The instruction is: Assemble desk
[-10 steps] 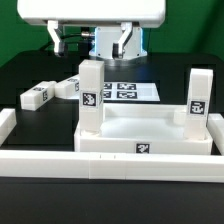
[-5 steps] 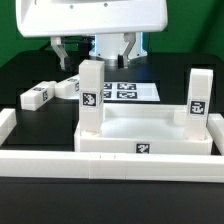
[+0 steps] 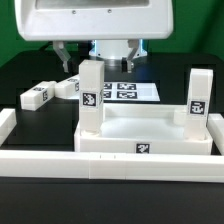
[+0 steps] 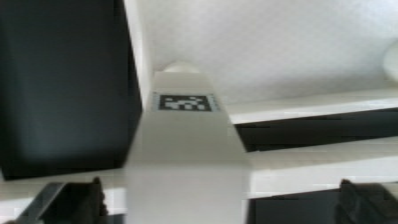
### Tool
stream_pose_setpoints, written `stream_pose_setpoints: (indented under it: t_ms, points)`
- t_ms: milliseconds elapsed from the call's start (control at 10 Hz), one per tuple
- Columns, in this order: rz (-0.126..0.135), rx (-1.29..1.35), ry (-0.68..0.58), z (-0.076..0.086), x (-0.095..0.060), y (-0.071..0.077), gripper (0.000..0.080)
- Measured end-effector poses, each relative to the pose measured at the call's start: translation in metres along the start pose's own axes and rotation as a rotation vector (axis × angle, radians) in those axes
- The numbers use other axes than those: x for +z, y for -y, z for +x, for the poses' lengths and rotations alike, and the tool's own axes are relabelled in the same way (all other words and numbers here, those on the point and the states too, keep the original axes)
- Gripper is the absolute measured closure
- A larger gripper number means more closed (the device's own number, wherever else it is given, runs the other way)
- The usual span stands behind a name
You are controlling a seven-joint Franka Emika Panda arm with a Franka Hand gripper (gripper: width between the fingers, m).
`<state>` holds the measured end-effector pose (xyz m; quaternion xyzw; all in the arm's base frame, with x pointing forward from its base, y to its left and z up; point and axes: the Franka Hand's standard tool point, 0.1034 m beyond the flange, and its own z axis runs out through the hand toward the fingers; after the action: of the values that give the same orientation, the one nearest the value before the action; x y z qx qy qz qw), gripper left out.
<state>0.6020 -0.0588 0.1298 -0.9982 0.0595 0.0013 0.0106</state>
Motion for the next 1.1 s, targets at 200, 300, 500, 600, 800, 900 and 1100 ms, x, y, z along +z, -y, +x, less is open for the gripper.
stream_pose_setpoints:
  t_ms: [200, 300, 500, 600, 800, 900, 1100]
  points:
    - [-0.004, -0.028, -0.021, 0.002, 0.002, -0.003, 0.0150]
    - [-0.004, -0.034, -0.019, 0.002, 0.004, -0.007, 0.0150]
    - [-0.004, -0.037, -0.017, 0.002, 0.005, -0.012, 0.0150]
    - [-0.004, -0.040, -0.017, 0.002, 0.005, -0.015, 0.0150]
    - [0.000, -0.050, -0.015, 0.001, 0.005, -0.019, 0.0150]
    - [-0.001, -0.066, -0.014, 0.001, 0.006, -0.022, 0.0296]
    - [0.002, -0.087, -0.006, 0.000, 0.008, -0.023, 0.0447]
